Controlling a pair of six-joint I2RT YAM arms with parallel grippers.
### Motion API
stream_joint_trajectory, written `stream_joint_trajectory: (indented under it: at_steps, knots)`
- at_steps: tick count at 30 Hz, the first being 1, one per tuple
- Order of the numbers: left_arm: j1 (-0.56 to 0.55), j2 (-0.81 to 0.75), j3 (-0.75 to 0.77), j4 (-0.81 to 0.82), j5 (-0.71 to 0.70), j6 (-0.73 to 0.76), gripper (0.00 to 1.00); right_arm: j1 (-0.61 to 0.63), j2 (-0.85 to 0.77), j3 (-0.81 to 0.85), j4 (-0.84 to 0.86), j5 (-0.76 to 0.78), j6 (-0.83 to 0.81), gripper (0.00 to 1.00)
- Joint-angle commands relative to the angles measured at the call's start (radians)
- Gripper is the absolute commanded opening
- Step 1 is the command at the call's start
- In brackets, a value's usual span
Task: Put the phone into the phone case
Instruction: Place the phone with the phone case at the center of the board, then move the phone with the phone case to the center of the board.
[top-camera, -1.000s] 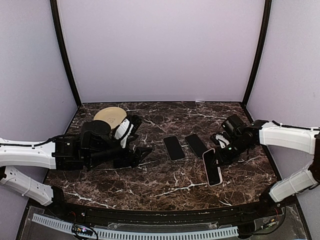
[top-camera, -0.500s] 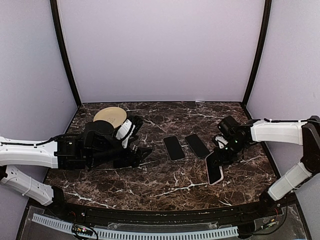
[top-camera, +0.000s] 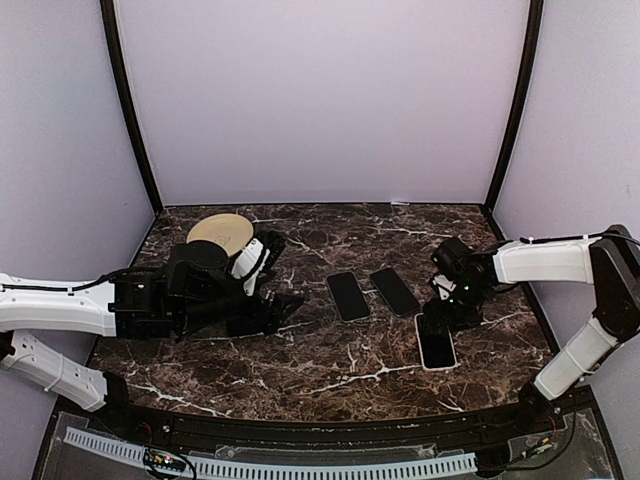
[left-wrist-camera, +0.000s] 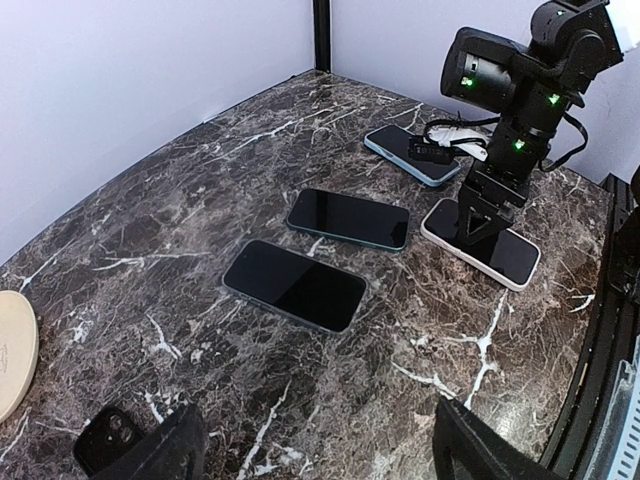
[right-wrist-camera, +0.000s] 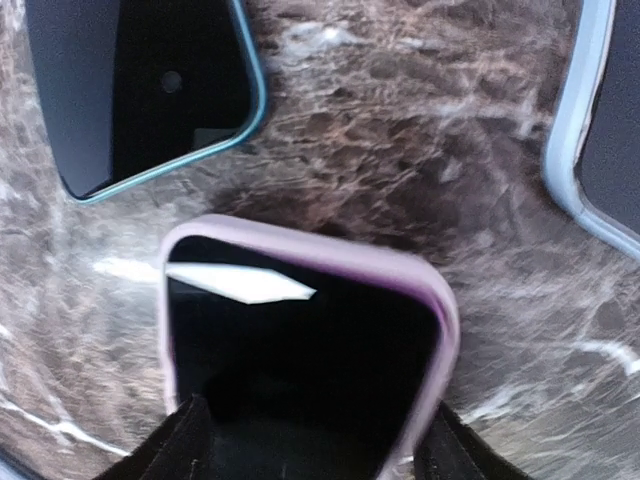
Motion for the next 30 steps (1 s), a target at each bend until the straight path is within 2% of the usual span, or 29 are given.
stream_joint_trajectory:
  at_steps: [1, 5, 7, 9, 23, 30]
  knots:
    - [0.008, -0.011, 0.025, -0.024, -0.012, -0.004, 0.80, -0.007, 0.006, -0.006, -0.023, 0.113, -0.010, 0.78]
    - [0.008, -0.011, 0.027, -0.026, -0.014, -0.001, 0.80, 0.005, 0.001, 0.010, -0.023, 0.124, -0.007, 0.88]
    - [0.008, -0.009, 0.027, -0.024, -0.013, -0.001, 0.80, 0.028, 0.000, 0.024, -0.015, 0.130, -0.003, 0.96]
    - [0.008, -0.006, 0.027, -0.024, -0.011, 0.000, 0.80, 0.053, 0.002, 0.041, -0.007, 0.133, 0.008, 0.98]
    - [0.009, -0.002, 0.027, -0.029, -0.011, 0.003, 0.81, 0.122, 0.080, 0.044, 0.032, 0.178, 0.065, 0.98]
    - [0.010, -0.006, 0.023, -0.033, -0.015, 0.005, 0.81, 0.124, 0.076, -0.002, 0.012, 0.211, 0.084, 0.83]
